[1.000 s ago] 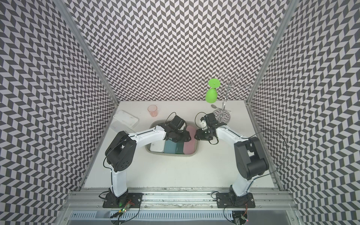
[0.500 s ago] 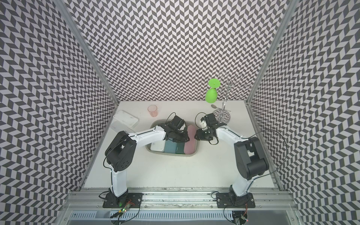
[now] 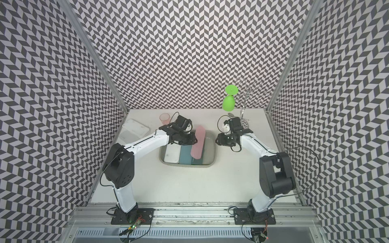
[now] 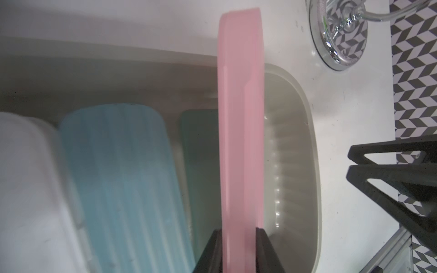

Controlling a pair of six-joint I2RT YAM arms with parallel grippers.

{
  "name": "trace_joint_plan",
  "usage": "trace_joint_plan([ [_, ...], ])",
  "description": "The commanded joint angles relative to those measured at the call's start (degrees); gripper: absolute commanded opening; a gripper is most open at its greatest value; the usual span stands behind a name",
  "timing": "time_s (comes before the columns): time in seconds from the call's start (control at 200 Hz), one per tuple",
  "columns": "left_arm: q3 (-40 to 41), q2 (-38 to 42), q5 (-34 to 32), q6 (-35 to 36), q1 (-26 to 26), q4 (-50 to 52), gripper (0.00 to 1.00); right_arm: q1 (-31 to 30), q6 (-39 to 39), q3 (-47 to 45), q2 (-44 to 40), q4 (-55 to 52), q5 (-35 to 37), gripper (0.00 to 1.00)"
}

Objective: Put the pencil case into the storage box
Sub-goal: Place the pencil case at the storage box.

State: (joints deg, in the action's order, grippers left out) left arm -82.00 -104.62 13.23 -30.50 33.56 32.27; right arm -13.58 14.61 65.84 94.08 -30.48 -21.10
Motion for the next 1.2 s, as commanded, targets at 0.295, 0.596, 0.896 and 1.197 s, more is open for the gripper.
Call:
trace_joint_plan([
  [0.295, 10.9, 6.5, 1.6, 2.8, -6.9, -3.4, 0.25, 0.0, 0.0, -0.4, -0.9, 0.7, -0.8, 0.52],
  [0.596, 13.8, 4.7, 3.6, 2.3, -6.9, -7.1, 0.25, -0.1, -0.3, -1.3, -1.3, 0.4, -0.6, 0.52],
  [0.896, 13.6, 1.9, -0.7, 4.6, -6.9, -4.7, 0.49, -0.6, -1.7, -0.8, -0.6, -0.9, 0.4, 0.52],
  [1.197, 8.2, 3.6, -8.9, 5.8, -7.0, 2.8, 0.73, -2.9, -2.2, 2.0, 1.9, -2.4, 3.3, 0.63],
])
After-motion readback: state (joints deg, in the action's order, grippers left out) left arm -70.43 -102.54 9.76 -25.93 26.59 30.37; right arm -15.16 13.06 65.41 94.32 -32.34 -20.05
